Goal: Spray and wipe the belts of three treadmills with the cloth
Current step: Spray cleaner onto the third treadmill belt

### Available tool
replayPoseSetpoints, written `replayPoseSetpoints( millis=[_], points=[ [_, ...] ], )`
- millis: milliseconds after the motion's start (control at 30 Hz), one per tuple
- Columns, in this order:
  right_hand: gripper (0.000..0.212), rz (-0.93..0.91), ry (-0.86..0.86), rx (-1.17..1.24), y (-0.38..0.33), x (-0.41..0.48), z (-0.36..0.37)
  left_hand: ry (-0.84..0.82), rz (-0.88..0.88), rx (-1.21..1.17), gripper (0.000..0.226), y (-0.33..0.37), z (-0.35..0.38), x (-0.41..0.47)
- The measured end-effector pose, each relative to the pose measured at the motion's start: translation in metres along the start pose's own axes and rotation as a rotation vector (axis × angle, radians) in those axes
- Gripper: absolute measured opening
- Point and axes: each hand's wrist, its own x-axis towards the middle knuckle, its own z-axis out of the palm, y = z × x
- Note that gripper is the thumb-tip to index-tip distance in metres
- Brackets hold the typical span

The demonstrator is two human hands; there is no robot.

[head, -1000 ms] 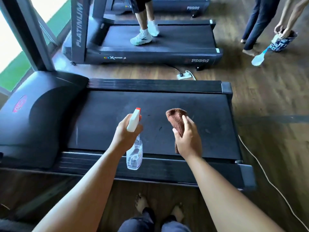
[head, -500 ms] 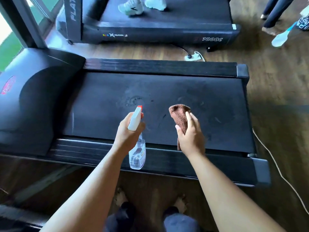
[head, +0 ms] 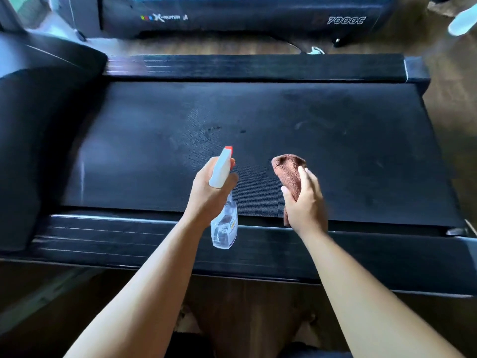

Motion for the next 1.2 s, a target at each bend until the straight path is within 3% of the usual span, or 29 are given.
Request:
replayPoseSetpoints(
  millis=[433,1200],
  points=[
    [0.062,-0.082,0.103,0.041,0.034,0.009,0.083,0.007,0.148,-0.009,0.017,-0.095,0.001,0.025],
    [0.061,-0.328,0.371,0.109,0.026,-0.141,0.033,0.049,0.365,-0.051,0.018,-0.069,-0.044,-0.120]
  ],
)
